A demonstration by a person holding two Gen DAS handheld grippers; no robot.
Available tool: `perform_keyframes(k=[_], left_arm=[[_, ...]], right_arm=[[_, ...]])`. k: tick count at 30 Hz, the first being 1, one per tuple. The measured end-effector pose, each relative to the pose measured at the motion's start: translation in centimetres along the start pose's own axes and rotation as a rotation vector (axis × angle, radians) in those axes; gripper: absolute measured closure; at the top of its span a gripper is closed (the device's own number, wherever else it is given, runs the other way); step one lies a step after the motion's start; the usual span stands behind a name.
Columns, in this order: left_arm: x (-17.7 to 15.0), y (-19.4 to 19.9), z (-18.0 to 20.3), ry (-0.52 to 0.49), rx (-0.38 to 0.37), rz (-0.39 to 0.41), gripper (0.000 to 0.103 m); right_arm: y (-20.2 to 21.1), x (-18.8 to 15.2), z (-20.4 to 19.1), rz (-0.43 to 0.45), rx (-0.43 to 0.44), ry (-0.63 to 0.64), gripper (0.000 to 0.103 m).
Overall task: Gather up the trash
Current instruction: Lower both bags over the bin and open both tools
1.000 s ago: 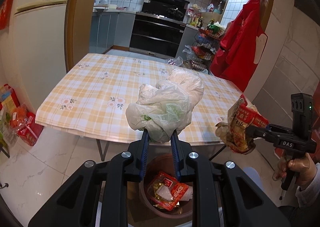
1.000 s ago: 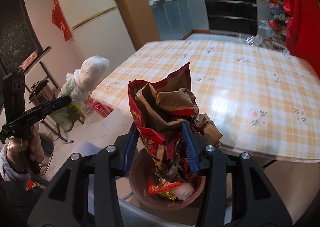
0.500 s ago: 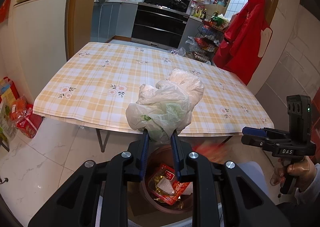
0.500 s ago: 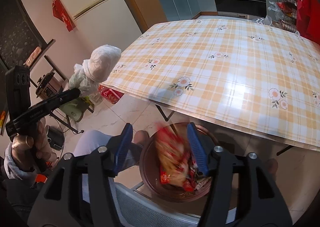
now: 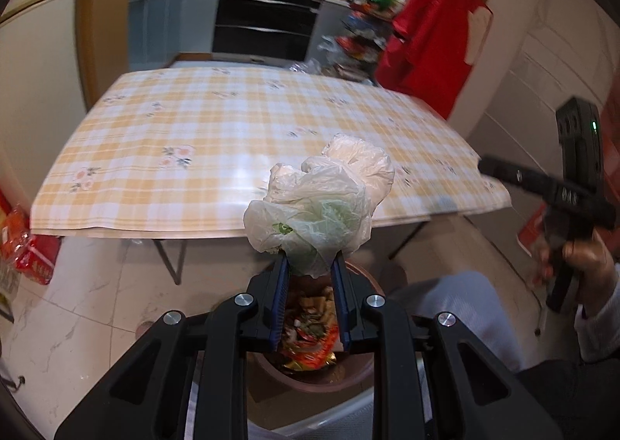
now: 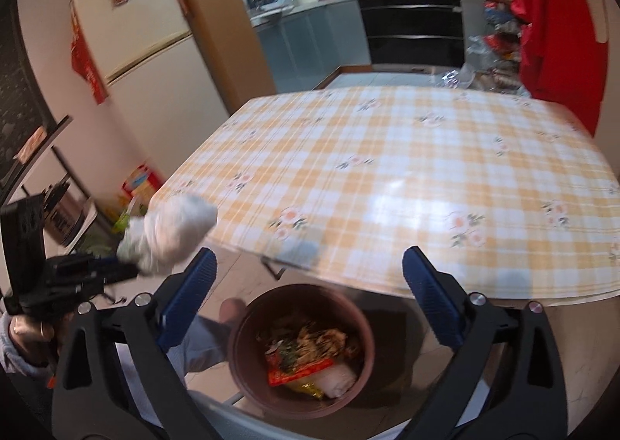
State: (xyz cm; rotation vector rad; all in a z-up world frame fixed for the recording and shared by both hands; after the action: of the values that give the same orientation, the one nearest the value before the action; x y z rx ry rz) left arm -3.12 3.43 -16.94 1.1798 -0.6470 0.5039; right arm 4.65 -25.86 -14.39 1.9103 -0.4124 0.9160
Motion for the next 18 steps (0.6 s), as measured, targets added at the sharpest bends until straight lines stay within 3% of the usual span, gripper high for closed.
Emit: perform_keyframes(k=[5, 6, 7, 9, 13, 18], left_arm=[[-0.1, -1.3, 1.9, -0.054, -0.053, -0.047, 0.078], [-0.2, -1.7, 2.3, -0.068, -0.064, -0.063, 0.070], [-0.4, -2.0, 2.6, -0.084, -0.055, -0.074, 0.053], [-0.6, -2.2, 2.8, -0.101, -0.030, -0.073, 0.039], [-0.9, -2.5, 2.4, -0.103, 0.018, -0.076, 0.022], [-0.8, -2.3, 1.3, -0.074, 0.069, -0.066, 0.013]], right_arm=[[0.8, 0.2, 2.1, 0.019, -0.032, -0.035, 0.007], [0.9, 0.1, 2.3, 0.019, -0.035, -0.041, 0.007], [0.9, 0.1, 2.6, 0.018, -0.039, -0.045, 0.007], [0.8, 0.0, 2.8, 0.015, -0.049, -0.048, 0.007], [0.3, -0.4, 2.8, -0.001, -0.065, -0.038, 0.007], [-0.3, -0.7, 1.9, -0.023, -0.073, -0.008, 0.006]])
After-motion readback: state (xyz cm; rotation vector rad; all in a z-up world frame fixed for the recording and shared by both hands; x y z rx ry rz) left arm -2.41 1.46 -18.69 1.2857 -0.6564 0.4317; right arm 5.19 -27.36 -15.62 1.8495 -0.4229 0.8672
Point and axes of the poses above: each gripper's, at about its wrist camera, not at the fingertips, and y roughly against the way its jaws point, z to its right, x to its top, the point moved 2 cm from there along -y, roughly the way its jaws point, and after that the axes turned 4 degrees about z, right-handed, at the moved point
